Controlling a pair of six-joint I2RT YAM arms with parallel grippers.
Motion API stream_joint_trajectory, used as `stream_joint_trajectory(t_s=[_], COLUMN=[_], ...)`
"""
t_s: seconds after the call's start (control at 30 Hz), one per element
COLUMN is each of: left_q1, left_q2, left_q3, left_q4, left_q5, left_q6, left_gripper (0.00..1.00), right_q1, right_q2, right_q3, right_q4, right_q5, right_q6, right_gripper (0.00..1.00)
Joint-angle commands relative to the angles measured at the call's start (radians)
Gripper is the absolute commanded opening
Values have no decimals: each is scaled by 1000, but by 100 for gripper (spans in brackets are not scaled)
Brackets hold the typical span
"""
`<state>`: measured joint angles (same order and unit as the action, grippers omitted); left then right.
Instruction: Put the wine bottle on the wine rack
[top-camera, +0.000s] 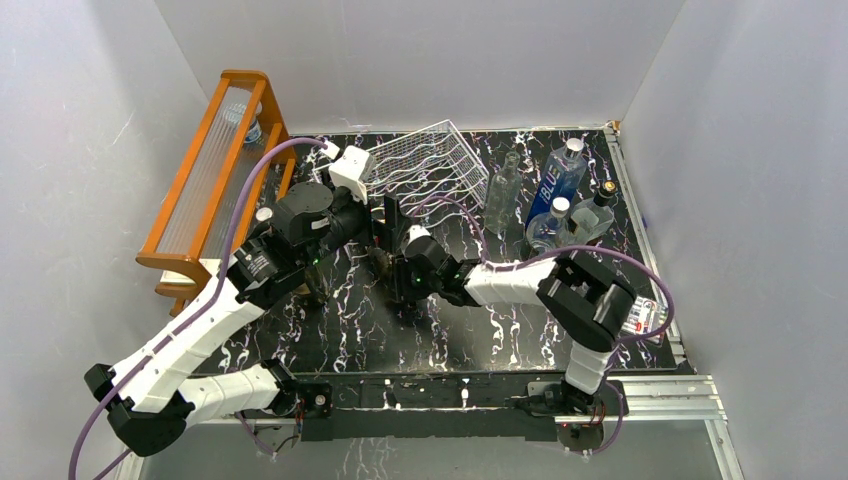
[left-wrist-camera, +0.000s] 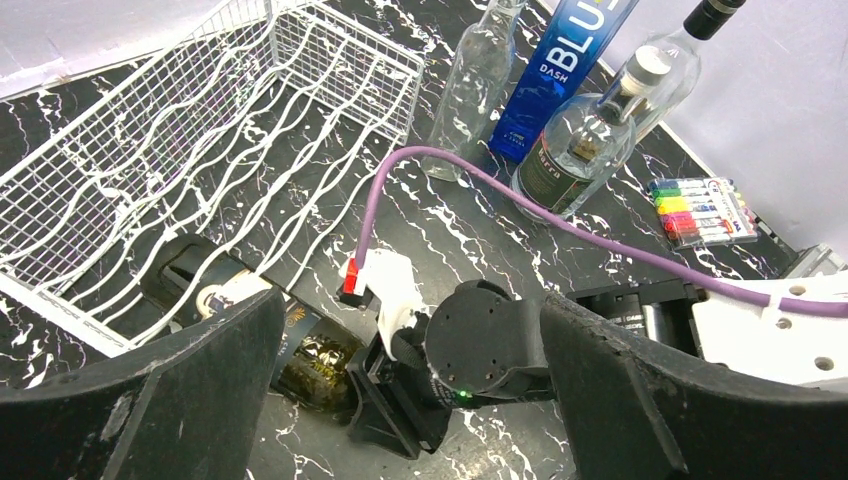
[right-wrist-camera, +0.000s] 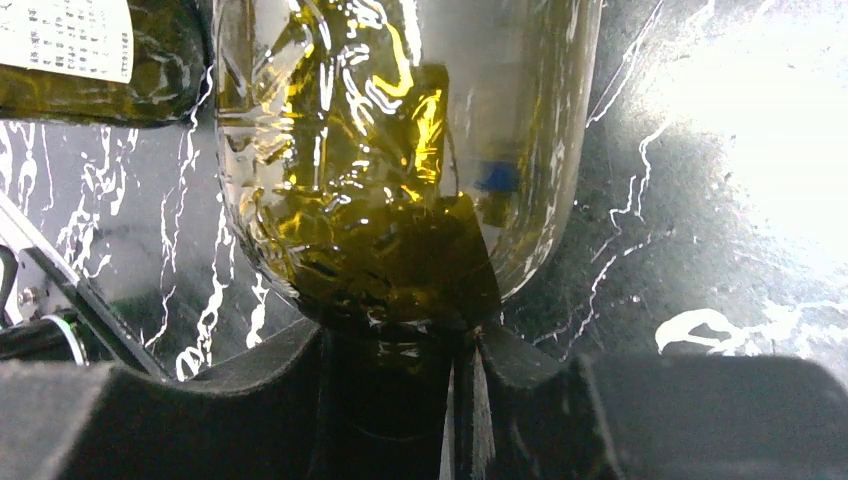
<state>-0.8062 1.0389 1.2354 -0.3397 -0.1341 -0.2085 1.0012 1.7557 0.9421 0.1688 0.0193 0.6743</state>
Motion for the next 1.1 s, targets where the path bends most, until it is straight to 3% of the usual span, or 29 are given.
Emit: stream_joint_trajectory(t_s=[0.0,0.53,0.87,1.07], left_q1=[2,2,2,3], left_q2=[-3,7,3,-1], left_q3=[40,62,61,59], left_q4=[2,-2,-2,-4], left_q5=[-4,2,2,1], left_q6=[12,17,17,20], left_gripper=[98,98,98,98], right_q1=[5,10,10,13], right_q2=[35,218,294,324], right_q3=[80,274,374,416], right_q4=[220,221,160,115], right_q5=[78,59,-10,-9], right_q6=[27,39,56,123], right_gripper=[0,0,5,17])
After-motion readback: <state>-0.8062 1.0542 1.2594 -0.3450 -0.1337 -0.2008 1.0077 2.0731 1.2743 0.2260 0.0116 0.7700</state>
